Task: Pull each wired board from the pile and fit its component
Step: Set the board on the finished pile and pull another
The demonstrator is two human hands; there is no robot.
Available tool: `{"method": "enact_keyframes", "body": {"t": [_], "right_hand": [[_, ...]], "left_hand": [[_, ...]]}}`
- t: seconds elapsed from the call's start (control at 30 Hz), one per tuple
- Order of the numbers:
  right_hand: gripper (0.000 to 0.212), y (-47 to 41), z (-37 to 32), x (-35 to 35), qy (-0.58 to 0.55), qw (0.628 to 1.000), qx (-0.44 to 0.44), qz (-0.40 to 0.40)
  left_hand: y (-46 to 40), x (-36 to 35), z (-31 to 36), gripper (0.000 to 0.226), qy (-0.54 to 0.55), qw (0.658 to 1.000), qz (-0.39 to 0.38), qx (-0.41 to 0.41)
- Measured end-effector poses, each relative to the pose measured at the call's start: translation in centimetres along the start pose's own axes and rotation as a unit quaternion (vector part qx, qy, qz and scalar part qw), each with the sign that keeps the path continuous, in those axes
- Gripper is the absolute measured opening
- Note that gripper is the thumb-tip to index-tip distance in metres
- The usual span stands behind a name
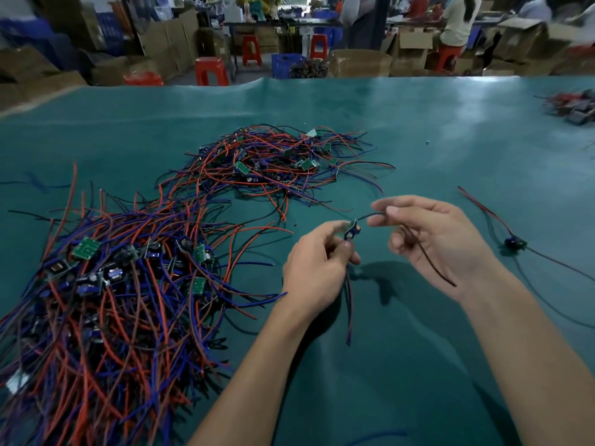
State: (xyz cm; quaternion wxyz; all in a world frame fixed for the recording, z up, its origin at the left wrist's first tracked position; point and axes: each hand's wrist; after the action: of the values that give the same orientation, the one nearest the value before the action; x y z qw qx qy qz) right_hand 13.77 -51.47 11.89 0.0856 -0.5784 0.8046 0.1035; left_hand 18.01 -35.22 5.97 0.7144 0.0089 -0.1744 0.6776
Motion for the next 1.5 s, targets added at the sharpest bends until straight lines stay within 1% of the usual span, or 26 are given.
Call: {"method": "enact_keyframes", "body": {"t": [0.07, 0.1, 0.13, 0.23, 0.3, 0.37, 0.47, 0.53, 0.63, 0.73, 0.77, 0.83, 0.9, 0.93, 0.97, 1.07, 1.1, 1.13, 1.17, 1.23, 1.33, 1.37, 1.4, 1.43, 1.47, 1.5], "right_hand": [[0.022, -0.1, 0.0, 0.2, -0.068, 0.996, -0.045, -0.024], [0.024, -0.2, 0.3, 0.1, -0.08, 0.995, -0.056, -0.029], [0.026, -0.2, 0.8, -0.2, -0.061, 0.997, -0.047, -0.026], [0.024, -0.1, 2.3, -1.1, 0.052, 0.998, 0.022, -0.025], [0.025, 0.0, 2.6, -1.1, 0.059, 0.997, 0.03, -0.049], [0.024, -0.1, 2.4, -0.7, 0.057, 0.996, 0.04, -0.05], [0.017, -0.4, 2.0, -0.3, 0.072, 0.994, 0.076, -0.02], [0.015, -0.3, 1.9, -0.2, 0.07, 0.993, 0.095, 0.0], [0.015, -0.4, 1.0, 0.3, 0.027, 0.992, 0.101, 0.069], [0.003, -0.5, -0.4, 1.2, -0.022, 0.982, 0.122, 0.139], [0.008, -0.6, -0.8, 1.8, -0.041, 0.977, 0.133, 0.16], [0.015, -0.4, -2.2, 3.5, -0.101, 0.967, 0.155, 0.176], [0.008, -0.7, -4.2, 6.1, -0.147, 0.958, 0.185, 0.163], [0.006, -1.2, -5.2, 7.6, -0.13, 0.959, 0.193, 0.16], [0.008, -1.7, -6.1, 9.0, -0.083, 0.963, 0.193, 0.167], [0.025, -3.4, -7.7, 12.2, 0.133, 0.968, 0.143, 0.157], [0.031, -4.1, -7.9, 13.0, 0.208, 0.959, 0.117, 0.154], [0.035, -4.8, -7.9, 13.5, 0.286, 0.939, 0.095, 0.166], [0.038, -5.6, -7.8, 14.1, 0.368, 0.908, 0.077, 0.188], [0.042, -7.3, -7.7, 14.9, 0.514, 0.827, 0.056, 0.222], [0.064, -9.1, -8.0, 13.6, 0.683, 0.705, 0.024, 0.191], [0.068, -9.3, -8.0, 12.5, 0.723, 0.666, 0.03, 0.183], [0.066, -9.5, -8.0, 11.0, 0.746, 0.636, 0.066, 0.187], [0.059, -9.6, -7.8, 9.2, 0.749, 0.622, 0.121, 0.195], [0.049, -9.8, -7.3, 6.9, 0.732, 0.63, 0.179, 0.189], [0.039, -9.7, -6.5, 4.3, 0.709, 0.65, 0.227, 0.156]], "left_hand": [[0.1, -0.1, 0.0, 0.017, 0.022, 1.0, -0.002, 0.004], [0.1, 0.0, 0.1, 0.018, 0.03, 1.0, -0.009, 0.002], [0.2, 0.1, 0.2, 0.018, 0.036, 0.999, -0.016, -0.001], [0.3, 0.3, 0.5, 0.024, 0.068, 0.997, -0.024, 0.006], [0.3, 0.5, 0.7, 0.026, 0.09, 0.995, -0.034, 0.02], [0.5, 0.6, 0.7, 0.028, 0.086, 0.995, -0.045, 0.017], [0.6, 0.6, 0.6, 0.034, 0.029, 0.998, -0.047, 0.001], [0.6, 0.6, 0.7, 0.03, 0.011, 0.999, -0.049, -0.004], [0.6, 0.6, 0.9, 0.026, -0.016, 0.998, -0.055, -0.002], [0.7, 0.6, 0.9, 0.024, -0.049, 0.997, -0.056, -0.003], [0.7, 0.6, 0.8, 0.024, -0.064, 0.996, -0.054, -0.007], [0.6, 0.5, 0.7, 0.021, -0.089, 0.995, -0.045, -0.018], [0.6, 0.3, 0.7, 0.021, -0.086, 0.996, -0.028, -0.021], [0.6, 0.4, 0.7, 0.021, -0.08, 0.996, -0.021, -0.018], [0.6, 0.4, 0.7, 0.022, -0.077, 0.997, -0.016, -0.013], [0.5, 0.3, 0.8, 0.024, -0.068, 0.998, -0.006, -0.008], [0.6, 0.3, 0.8, 0.023, -0.062, 0.998, -0.002, -0.006], [0.7, 0.3, 1.0, 0.022, -0.058, 0.998, 0.0, -0.003], [0.7, 0.3, 1.0, 0.021, -0.056, 0.998, 0.001, 0.001], [0.6, 0.3, 1.1, 0.02, -0.056, 0.998, 0.001, 0.006], [0.6, 0.2, 1.1, 0.02, -0.058, 0.998, 0.004, 0.013], [0.5, 0.2, 1.1, 0.02, -0.06, 0.998, 0.006, 0.015], [0.5, 0.2, 1.1, 0.019, -0.064, 0.998, 0.009, 0.015], [0.4, 0.2, 1.1, 0.017, -0.068, 0.998, 0.013, 0.015], [0.4, 0.1, 1.0, 0.015, -0.07, 0.997, 0.02, 0.015], [0.3, 0.1, 1.0, 0.012, -0.071, 0.997, 0.028, 0.016]]}}
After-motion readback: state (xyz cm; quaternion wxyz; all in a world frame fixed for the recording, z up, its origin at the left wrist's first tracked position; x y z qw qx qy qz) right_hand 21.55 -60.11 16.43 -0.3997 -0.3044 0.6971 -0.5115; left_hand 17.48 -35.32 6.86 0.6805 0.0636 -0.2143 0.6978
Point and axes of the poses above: each hand's wrist, its own y-axis away from the middle knuckle, its own x-axis out of the back of the hand, z = x × y, and after that the axes turned 11 degrees about z, right-handed
